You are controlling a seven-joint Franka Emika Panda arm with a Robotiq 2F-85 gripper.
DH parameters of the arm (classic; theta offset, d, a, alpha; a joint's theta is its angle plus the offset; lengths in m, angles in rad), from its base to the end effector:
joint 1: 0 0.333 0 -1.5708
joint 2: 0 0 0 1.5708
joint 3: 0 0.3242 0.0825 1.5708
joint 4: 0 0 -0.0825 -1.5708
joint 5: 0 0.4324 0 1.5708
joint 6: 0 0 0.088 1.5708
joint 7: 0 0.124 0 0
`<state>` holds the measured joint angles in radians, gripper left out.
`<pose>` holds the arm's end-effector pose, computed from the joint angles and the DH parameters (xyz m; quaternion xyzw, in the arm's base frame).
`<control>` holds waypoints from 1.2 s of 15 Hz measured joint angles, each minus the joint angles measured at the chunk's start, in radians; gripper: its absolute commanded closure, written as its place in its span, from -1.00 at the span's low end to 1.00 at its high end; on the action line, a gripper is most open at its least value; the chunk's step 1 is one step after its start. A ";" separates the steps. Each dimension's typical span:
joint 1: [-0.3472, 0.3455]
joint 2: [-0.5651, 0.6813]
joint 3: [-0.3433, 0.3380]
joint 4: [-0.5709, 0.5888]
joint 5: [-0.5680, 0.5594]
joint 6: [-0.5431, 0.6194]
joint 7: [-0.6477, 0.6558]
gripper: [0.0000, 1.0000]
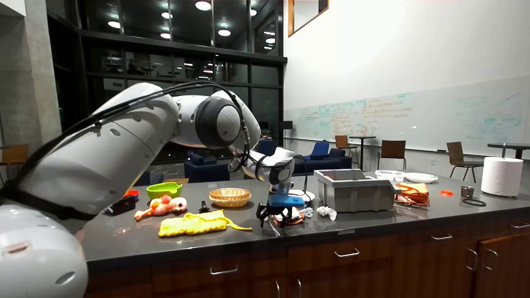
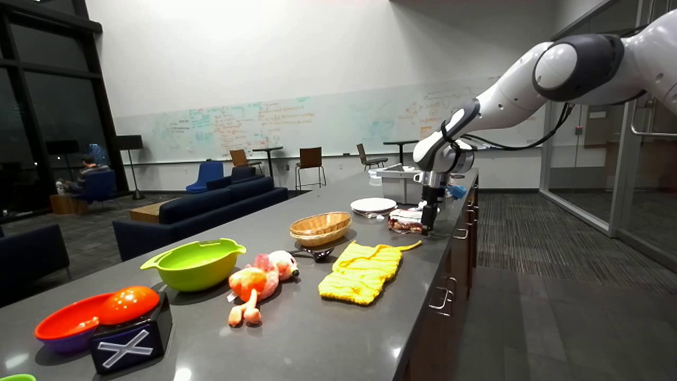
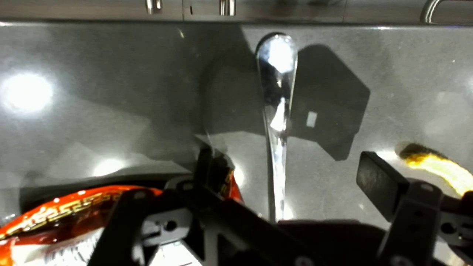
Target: Slide the packet of noodles to the left
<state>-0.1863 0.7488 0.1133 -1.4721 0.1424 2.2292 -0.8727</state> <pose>0.7627 -0.0622 0.1987 -0.9381 -0.3331 -0.0481 0.0819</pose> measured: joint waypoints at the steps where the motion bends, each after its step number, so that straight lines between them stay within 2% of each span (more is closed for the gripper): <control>1: -0.001 0.002 0.000 0.004 0.011 0.000 0.008 -1.00; 9: 0.002 0.010 0.000 0.026 0.059 0.051 0.159 -1.00; 10: 0.004 0.010 0.000 0.026 0.059 0.067 0.174 -0.86; 13: 0.006 0.010 0.001 0.026 0.059 0.105 0.206 -0.23; 18: 0.007 0.010 0.005 0.026 0.058 0.128 0.234 0.57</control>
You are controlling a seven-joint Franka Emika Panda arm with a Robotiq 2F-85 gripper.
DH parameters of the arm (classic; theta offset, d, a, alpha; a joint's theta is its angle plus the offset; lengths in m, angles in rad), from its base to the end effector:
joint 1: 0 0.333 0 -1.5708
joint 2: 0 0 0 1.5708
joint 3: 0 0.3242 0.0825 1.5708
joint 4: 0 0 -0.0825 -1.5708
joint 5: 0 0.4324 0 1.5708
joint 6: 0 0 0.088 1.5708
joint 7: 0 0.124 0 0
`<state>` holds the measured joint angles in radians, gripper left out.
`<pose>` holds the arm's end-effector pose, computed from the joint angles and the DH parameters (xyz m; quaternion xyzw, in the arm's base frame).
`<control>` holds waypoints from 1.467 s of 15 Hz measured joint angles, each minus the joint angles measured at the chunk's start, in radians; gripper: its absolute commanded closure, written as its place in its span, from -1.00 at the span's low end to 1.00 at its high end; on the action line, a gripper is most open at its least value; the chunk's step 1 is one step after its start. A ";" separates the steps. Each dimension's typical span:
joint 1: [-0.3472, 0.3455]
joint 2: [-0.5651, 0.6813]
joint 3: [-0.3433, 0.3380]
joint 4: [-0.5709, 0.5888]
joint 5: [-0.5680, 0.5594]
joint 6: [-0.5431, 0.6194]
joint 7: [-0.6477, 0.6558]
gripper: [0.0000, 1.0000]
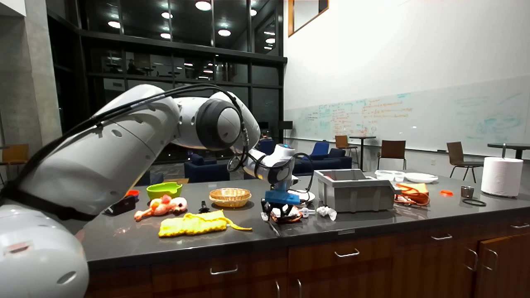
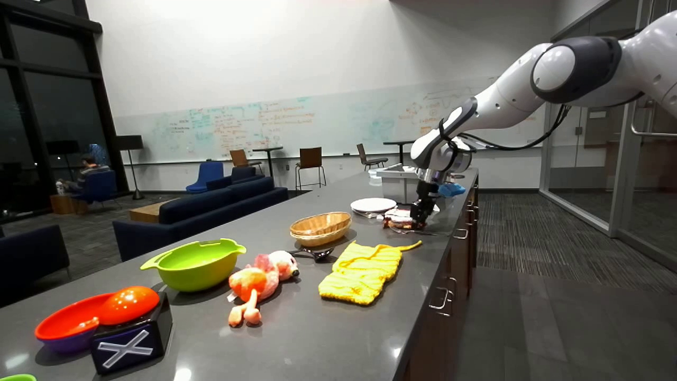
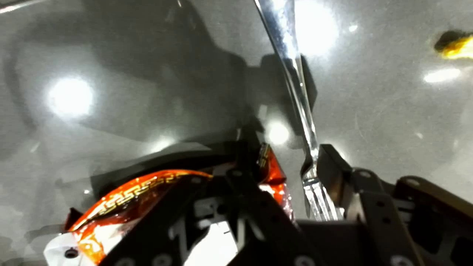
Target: Slide the packet of noodles to the left
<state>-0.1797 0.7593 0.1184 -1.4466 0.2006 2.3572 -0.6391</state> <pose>0.7844 -0.0590 0.2159 -0.9699 -0.2004 -0.1110 0.0820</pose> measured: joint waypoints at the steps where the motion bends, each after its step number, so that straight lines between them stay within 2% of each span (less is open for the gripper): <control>1: 0.000 0.000 0.000 0.000 0.000 0.002 0.001 0.72; 3: -0.001 0.000 0.000 0.000 -0.001 0.008 0.002 0.98; 4: -0.001 0.000 0.000 0.000 -0.001 0.010 0.002 1.00; 13: -0.001 0.000 0.008 0.000 -0.001 0.018 0.002 1.00; 22: -0.002 -0.004 0.074 0.000 0.000 0.021 -0.012 1.00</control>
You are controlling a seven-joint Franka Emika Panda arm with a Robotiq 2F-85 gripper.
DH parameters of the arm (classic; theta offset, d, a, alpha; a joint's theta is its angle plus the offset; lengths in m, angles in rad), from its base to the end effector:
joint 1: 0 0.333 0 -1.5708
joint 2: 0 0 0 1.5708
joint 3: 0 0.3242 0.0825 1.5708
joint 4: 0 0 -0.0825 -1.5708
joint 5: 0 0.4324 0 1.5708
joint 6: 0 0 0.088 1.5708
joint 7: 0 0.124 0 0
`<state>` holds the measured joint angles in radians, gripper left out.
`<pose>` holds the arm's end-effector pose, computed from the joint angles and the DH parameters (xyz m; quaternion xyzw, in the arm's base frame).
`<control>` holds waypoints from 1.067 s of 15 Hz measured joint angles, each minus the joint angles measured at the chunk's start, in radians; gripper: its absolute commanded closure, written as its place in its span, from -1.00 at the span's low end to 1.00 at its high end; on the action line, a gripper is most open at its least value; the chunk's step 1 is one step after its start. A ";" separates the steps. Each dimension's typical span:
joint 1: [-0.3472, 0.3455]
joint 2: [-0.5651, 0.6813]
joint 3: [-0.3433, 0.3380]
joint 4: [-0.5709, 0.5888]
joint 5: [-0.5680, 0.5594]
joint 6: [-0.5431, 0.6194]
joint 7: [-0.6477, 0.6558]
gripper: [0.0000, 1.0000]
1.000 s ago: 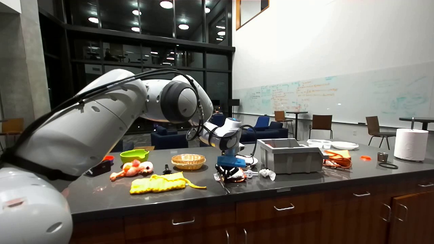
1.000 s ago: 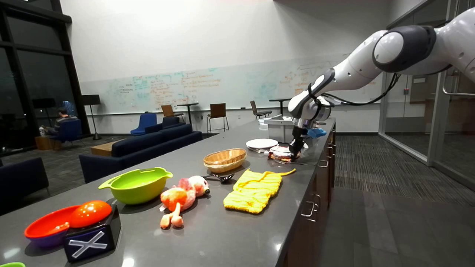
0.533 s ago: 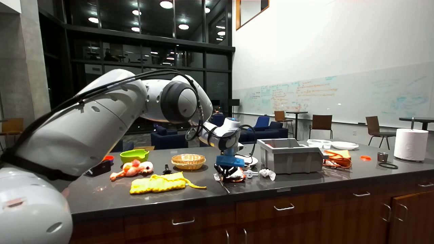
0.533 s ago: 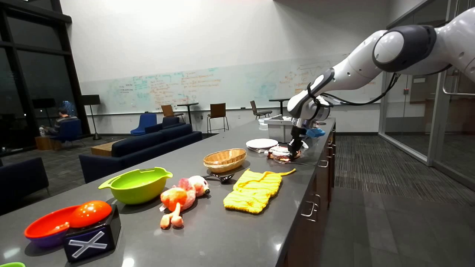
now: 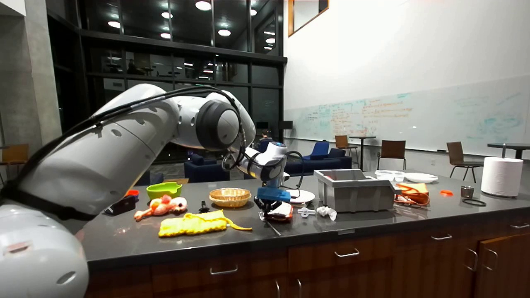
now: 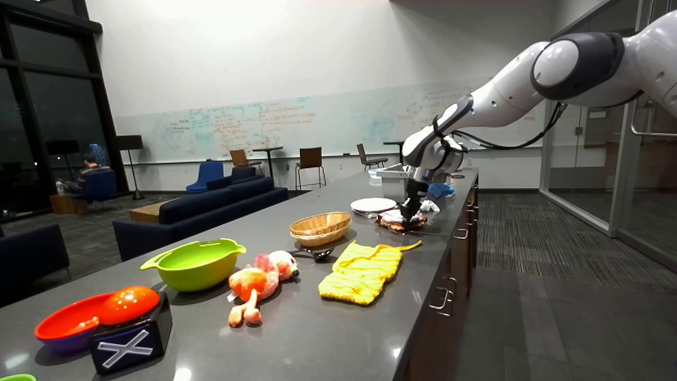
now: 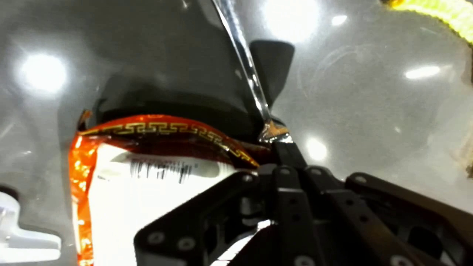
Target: Slide the packet of noodles to the left
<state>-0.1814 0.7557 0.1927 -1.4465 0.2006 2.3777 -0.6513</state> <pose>0.7898 -0.0132 0.2262 -0.9596 -0.2276 -0.1298 0.1028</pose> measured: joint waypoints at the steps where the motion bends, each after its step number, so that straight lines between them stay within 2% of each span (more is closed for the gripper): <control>1: 0.002 0.000 0.008 0.000 0.000 0.000 -0.008 1.00; 16: 0.066 -0.027 0.059 -0.051 -0.013 -0.010 -0.143 1.00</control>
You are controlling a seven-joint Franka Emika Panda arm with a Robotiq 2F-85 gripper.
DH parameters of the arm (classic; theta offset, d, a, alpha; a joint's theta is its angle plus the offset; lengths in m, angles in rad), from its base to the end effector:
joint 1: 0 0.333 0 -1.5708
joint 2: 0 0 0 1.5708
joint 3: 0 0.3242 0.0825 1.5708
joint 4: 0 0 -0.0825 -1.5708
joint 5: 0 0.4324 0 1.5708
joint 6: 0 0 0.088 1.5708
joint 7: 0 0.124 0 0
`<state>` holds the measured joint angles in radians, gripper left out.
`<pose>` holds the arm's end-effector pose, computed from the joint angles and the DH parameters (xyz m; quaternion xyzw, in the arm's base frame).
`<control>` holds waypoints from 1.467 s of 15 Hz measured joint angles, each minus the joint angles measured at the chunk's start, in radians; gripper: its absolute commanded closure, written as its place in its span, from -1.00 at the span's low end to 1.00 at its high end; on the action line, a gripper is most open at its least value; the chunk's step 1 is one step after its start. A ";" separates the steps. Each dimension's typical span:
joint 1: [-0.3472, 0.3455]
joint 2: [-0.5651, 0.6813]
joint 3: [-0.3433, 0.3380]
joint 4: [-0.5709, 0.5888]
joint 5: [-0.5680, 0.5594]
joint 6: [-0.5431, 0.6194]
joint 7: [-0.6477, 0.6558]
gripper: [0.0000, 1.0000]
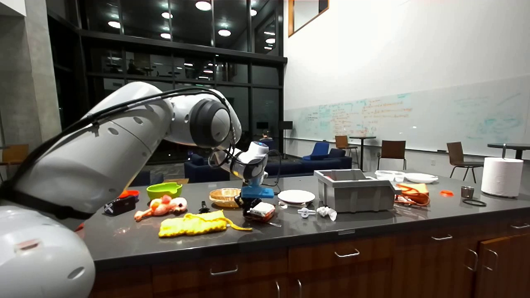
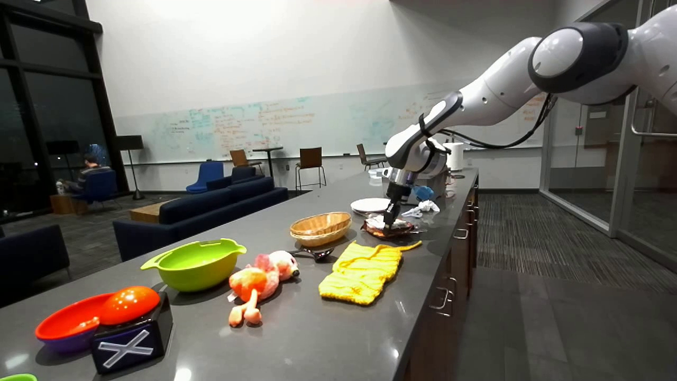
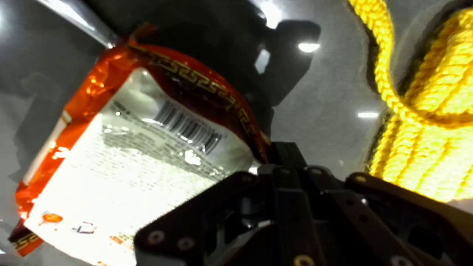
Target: Slide the packet of noodles to the left
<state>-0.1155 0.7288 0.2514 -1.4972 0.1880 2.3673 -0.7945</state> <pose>0.7735 0.0797 0.2263 -0.9206 -0.3519 -0.1220 0.1175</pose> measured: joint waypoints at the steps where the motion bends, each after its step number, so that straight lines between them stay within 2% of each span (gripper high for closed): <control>1: 0.006 -0.006 0.002 -0.009 -0.003 -0.001 -0.007 1.00; 12: 0.054 -0.099 0.018 -0.131 -0.010 -0.004 -0.111 1.00; 13: 0.055 -0.107 0.018 -0.140 -0.010 -0.004 -0.119 0.48; 14: 0.055 -0.114 0.018 -0.147 -0.010 -0.004 -0.124 0.47; 16: 0.056 -0.125 0.017 -0.160 -0.011 -0.003 -0.125 0.27; 22: 0.057 -0.138 0.015 -0.173 -0.011 -0.003 -0.126 -0.56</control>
<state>-0.0588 0.5909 0.2662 -1.6704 0.1768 2.3647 -0.9204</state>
